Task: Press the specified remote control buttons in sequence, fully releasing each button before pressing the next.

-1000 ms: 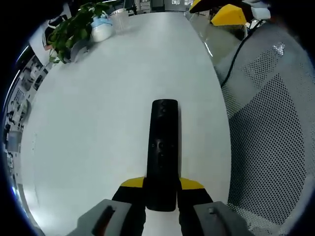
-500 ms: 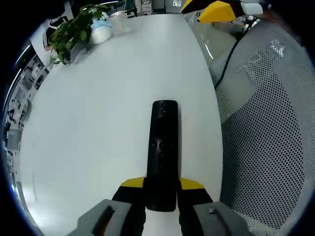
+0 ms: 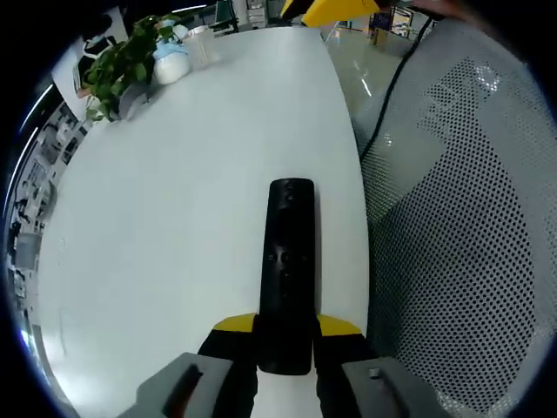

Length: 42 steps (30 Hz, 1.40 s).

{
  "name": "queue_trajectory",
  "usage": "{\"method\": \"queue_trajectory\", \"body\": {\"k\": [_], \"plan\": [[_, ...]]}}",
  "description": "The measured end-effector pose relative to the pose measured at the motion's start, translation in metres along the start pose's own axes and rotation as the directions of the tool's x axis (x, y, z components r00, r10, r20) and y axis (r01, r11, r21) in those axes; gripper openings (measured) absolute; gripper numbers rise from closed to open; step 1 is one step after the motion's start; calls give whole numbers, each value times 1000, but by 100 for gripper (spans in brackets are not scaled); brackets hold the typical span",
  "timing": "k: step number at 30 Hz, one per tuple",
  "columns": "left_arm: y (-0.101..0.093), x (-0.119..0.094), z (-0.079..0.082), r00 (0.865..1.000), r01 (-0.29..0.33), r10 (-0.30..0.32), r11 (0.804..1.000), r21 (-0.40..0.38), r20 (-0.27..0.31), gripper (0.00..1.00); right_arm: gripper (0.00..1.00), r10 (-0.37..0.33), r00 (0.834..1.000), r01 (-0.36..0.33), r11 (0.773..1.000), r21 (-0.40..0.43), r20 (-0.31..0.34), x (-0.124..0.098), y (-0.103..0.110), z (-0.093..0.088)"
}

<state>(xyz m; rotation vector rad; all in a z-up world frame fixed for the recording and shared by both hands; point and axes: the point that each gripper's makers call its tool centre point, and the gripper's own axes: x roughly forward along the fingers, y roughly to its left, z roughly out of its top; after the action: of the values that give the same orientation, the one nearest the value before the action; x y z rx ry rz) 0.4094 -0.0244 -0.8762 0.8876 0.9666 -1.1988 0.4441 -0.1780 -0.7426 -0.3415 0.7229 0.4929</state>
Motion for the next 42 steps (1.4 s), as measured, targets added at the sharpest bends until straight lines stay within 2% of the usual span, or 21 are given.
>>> {"method": "queue_trajectory", "body": {"k": [6,10,15,19,21,24,27,28,34,35,38,40,42], "plan": [[-5,0,0,1000,-2,2,1000,-2,10,23,8,50,998,-51,998,34,34,10,3,22],[-8,0,1,1000,-11,11,1000,22,11,24,2,81,996,-83,995,47,47,19,7,35],[-8,0,1,1000,-10,10,1000,14,8,24,0,118,992,-121,989,82,40,37,14,38],[-7,0,0,999,-6,6,1000,-22,32,24,0,153,988,-155,978,137,23,48,24,31],[-7,0,-1,999,1,1,999,-46,48,24,0,158,987,-155,981,119,-13,52,30,23],[-7,0,-1,998,6,-3,999,-52,58,24,0,170,985,-165,980,114,-33,57,37,17],[-8,0,-1,998,8,-4,998,-56,62,24,0,205,975,-192,972,136,-87,64,45,5],[-8,0,-1,998,8,-4,998,-54,65,24,0,231,966,-213,966,147,-119,68,49,-2],[-8,-1,-1,996,10,-5,998,-54,88,24,0,286,939,-254,951,179,-189,80,65,-23],[-8,-1,-1,996,10,-5,999,-51,89,24,0,288,932,-254,952,170,-220,79,66,-28],[-8,-1,0,996,13,-10,999,-36,88,24,0,287,924,-275,958,81,-254,78,69,-35],[-8,0,0,996,15,-13,999,-28,87,24,0,271,915,-269,962,49,-300,78,69,-45],[-8,0,1,996,17,-16,1000,-18,90,24,0,284,904,-285,958,45,-320,79,74,-50]]}}
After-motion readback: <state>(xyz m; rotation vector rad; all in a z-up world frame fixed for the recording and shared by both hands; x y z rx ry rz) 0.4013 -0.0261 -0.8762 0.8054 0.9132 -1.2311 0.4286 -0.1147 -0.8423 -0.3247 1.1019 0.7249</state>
